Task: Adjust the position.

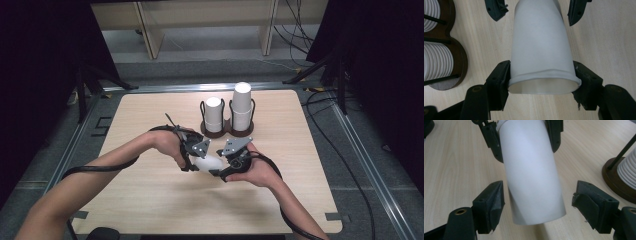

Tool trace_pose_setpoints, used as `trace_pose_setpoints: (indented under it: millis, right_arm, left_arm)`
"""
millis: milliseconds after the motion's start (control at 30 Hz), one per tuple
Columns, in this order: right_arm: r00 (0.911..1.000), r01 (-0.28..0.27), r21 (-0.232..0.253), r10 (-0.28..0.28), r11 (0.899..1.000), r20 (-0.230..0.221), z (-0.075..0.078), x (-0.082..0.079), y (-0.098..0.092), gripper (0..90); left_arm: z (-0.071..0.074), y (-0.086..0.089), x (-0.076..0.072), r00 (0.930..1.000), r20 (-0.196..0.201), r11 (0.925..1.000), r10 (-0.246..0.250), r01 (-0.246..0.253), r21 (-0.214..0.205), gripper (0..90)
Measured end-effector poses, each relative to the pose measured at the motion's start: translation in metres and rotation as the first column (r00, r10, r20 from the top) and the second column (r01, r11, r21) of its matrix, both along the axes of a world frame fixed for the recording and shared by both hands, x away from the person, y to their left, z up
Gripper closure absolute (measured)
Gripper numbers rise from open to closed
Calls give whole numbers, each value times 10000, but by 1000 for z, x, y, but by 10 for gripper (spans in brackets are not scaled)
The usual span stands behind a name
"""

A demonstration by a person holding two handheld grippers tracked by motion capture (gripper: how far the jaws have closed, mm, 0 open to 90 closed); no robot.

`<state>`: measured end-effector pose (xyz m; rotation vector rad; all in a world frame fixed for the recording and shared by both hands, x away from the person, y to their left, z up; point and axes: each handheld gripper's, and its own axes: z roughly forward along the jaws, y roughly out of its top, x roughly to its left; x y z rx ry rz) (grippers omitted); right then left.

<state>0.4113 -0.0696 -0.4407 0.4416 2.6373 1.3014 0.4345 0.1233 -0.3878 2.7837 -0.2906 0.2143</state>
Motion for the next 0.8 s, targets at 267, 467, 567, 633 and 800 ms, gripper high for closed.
trace_pose_setpoints:
  millis: [267, 467, 567, 633, 800]
  right_arm:
    - [9995, -315, -327, 313, 9990, -74, -1, 2, 5, 255]
    - [9990, -427, -559, 418, 9975, -169, -3, 2, 7, 262]
    - [9986, -270, -562, 245, 9981, -464, -5, 1, 7, 269]
    - [9987, -503, -663, 498, 9965, -101, -5, 4, 8, 275]
    - [9985, -347, -742, 314, 9966, -459, -5, 2, 10, 295]
  left_arm:
    - [0, -3, -1, 10000, -4, 9999, -99, 99, 63, 371]
    - [-1, -4, 0, 10000, -18, 9999, -87, 87, 112, 370]
    - [-1, -4, -1, 10000, -39, 9999, -92, 92, 84, 370]
    - [-1, -5, -1, 9999, -21, 9999, -122, 123, 113, 369]
    - [-1, -5, -1, 9999, -31, 9998, -151, 151, 119, 369]
